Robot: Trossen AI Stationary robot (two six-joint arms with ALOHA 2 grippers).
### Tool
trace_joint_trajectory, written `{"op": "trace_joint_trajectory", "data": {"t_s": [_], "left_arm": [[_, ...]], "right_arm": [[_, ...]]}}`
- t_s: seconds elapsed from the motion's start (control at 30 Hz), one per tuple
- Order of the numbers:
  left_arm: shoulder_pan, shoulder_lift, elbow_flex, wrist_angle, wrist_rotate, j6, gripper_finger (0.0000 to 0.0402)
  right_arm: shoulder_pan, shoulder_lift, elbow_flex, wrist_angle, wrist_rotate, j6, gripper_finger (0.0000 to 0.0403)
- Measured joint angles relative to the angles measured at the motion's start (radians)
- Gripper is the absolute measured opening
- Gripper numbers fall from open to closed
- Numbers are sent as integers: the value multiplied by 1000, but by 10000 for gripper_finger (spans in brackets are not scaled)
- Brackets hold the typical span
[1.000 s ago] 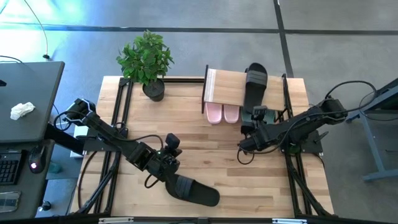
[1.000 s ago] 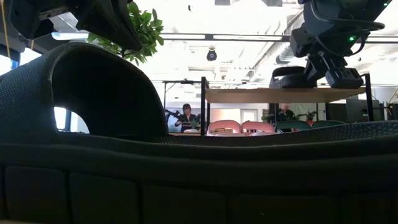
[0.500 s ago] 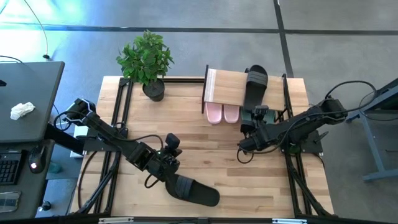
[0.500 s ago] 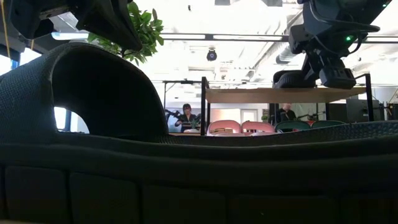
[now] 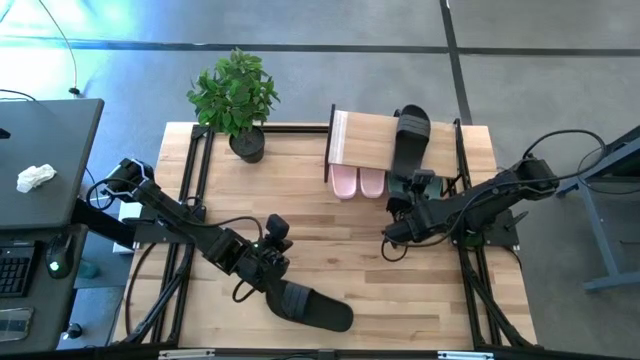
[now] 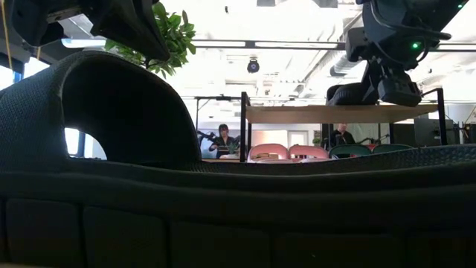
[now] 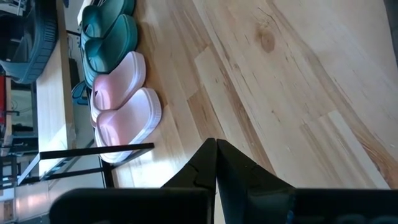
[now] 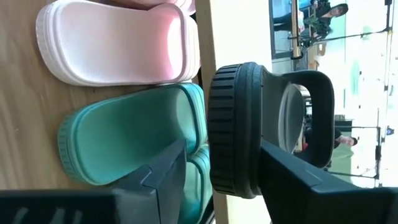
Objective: Pick and place slides into the shelf
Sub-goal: Put the top black slide on the shelf
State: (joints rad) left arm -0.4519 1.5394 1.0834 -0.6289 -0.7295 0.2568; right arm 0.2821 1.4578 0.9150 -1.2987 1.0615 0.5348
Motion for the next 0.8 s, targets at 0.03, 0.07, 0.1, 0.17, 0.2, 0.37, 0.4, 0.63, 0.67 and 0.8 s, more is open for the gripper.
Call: {"op": "trace_joint_trajectory", "data": {"t_s": [0.03,0.07,0.1,0.17,0.2,0.37,0.4,0.63,0.67,0.8], "left_arm": [[0,0,0,0,3,0,1],[0,0,0,0,3,0,1],[0,0,0,0,4,0,1],[0,0,0,0,4,-1,1],[0,0,0,0,4,-2,1],[0,0,0,0,7,-2,1],[0,0,0,1,7,-2,1],[0,0,0,6,7,-2,1],[0,0,0,7,7,-2,1],[0,0,0,8,7,-3,1]], "right_arm": [[0,0,0,-1,0,11,175],[0,0,0,-1,0,19,178],[0,0,0,-1,0,26,181],[0,0,0,-1,-1,27,186],[0,0,0,-1,-1,27,188],[2,0,0,-1,2,37,191],[6,0,0,-1,3,37,191],[21,0,0,-1,-22,37,191],[21,0,0,-1,-23,41,191],[21,-1,0,-1,-22,44,190]]}}
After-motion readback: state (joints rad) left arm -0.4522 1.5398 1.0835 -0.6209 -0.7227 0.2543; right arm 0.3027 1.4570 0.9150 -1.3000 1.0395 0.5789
